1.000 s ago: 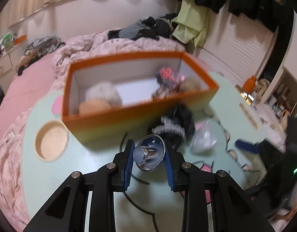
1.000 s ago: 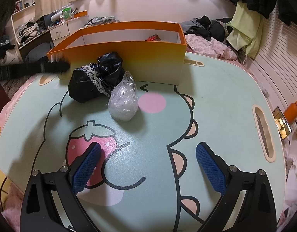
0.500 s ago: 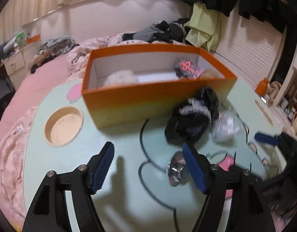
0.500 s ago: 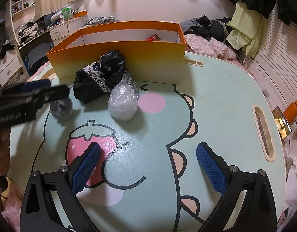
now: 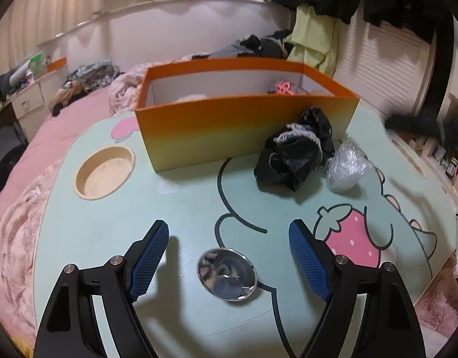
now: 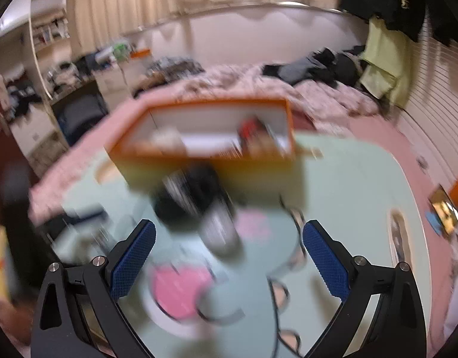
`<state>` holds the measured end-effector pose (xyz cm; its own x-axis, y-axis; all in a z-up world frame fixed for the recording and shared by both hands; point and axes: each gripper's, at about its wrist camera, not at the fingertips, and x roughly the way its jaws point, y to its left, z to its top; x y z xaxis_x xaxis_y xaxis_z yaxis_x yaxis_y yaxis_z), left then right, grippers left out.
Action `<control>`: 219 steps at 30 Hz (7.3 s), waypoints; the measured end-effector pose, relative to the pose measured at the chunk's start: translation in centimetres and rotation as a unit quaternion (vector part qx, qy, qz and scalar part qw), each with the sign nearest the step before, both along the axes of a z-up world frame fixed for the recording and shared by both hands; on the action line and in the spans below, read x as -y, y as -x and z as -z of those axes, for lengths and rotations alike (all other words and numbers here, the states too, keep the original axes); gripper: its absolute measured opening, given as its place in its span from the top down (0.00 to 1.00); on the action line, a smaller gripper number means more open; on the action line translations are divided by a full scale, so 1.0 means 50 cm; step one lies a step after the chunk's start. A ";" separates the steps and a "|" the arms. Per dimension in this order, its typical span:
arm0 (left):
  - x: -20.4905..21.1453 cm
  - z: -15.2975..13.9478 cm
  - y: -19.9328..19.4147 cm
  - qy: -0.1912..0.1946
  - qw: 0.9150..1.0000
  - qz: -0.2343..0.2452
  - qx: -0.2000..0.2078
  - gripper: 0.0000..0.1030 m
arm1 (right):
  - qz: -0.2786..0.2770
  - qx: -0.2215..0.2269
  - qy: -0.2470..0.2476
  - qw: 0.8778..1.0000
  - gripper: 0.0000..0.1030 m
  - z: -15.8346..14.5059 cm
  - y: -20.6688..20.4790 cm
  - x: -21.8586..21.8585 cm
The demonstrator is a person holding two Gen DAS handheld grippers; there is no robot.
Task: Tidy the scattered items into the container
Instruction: 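Reach into the box and grasp the white fluffy pompom with the right gripper, then carry the white pompom out and release it beside the plastic bag, then reach into the box and grasp the red-symbol block with the left gripper, then carry the red-symbol block out and set it on the table, then reach into the box and grasp the brown fluffy ball with the right gripper, then carry the brown fluffy ball out and release it beside the pompom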
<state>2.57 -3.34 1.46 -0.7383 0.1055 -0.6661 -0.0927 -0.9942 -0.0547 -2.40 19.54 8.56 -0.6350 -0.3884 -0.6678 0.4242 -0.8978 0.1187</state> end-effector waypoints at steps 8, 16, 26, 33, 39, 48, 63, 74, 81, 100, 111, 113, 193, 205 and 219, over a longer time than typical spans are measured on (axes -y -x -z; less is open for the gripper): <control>0.056 -0.011 -0.021 -0.073 0.996 -0.038 -0.040 0.11 | -0.077 0.140 0.045 0.986 0.29 -0.039 0.217 0.182; 0.043 -0.005 -0.017 -0.057 0.997 -0.039 -0.045 0.12 | -0.025 0.227 0.005 0.974 0.59 0.084 0.357 0.294; 0.053 0.000 -0.012 -0.076 0.995 -0.047 -0.037 0.11 | -0.060 0.216 0.057 0.973 0.92 0.059 0.339 0.253; 0.053 0.003 -0.010 -0.078 0.995 -0.046 -0.034 0.11 | -0.063 0.119 0.127 0.983 0.92 -0.091 0.241 0.116; 0.047 0.009 -0.006 -0.071 0.996 -0.047 -0.027 0.11 | 0.013 0.100 0.090 0.991 0.92 -0.050 0.115 -0.043; 0.047 0.010 -0.009 -0.063 0.997 -0.047 -0.027 0.11 | 0.035 0.161 0.083 0.983 0.92 0.074 0.106 -0.066; 0.068 -0.012 0.002 -0.098 0.994 -0.050 -0.028 0.11 | 0.018 0.081 0.038 0.996 0.58 0.085 -0.016 -0.059; 0.039 -0.202 0.088 -0.020 0.998 -0.036 -0.054 0.11 | 0.012 0.052 -0.061 0.997 0.28 0.132 -0.027 -0.003; -0.071 -0.215 0.291 -0.044 0.995 0.043 0.076 0.12 | 0.009 0.040 -0.096 0.995 0.17 0.142 -0.030 0.010; -0.129 -0.098 0.452 -0.139 0.969 0.024 0.203 0.64 | 0.016 0.038 -0.091 0.995 0.17 0.138 -0.039 0.005; -0.045 -0.273 0.200 -0.118 0.988 0.086 0.044 0.64 | 0.018 0.038 -0.092 0.995 0.17 0.138 -0.037 0.006; -0.022 -0.254 0.144 -0.108 0.989 0.092 0.050 0.64 | 0.018 0.038 -0.091 0.995 0.17 0.138 -0.036 0.007; -0.091 0.020 -0.054 -0.061 0.995 0.082 0.005 0.17 | -0.023 0.169 -0.232 0.958 0.70 0.026 0.301 0.121; -0.082 0.022 -0.054 -0.071 0.994 0.084 0.003 0.17 | -0.029 0.186 -0.177 0.966 0.85 0.036 0.304 0.115; -0.083 0.023 -0.050 -0.065 0.995 0.080 0.005 0.15 | -0.050 0.127 0.016 0.990 0.85 -0.037 0.095 -0.037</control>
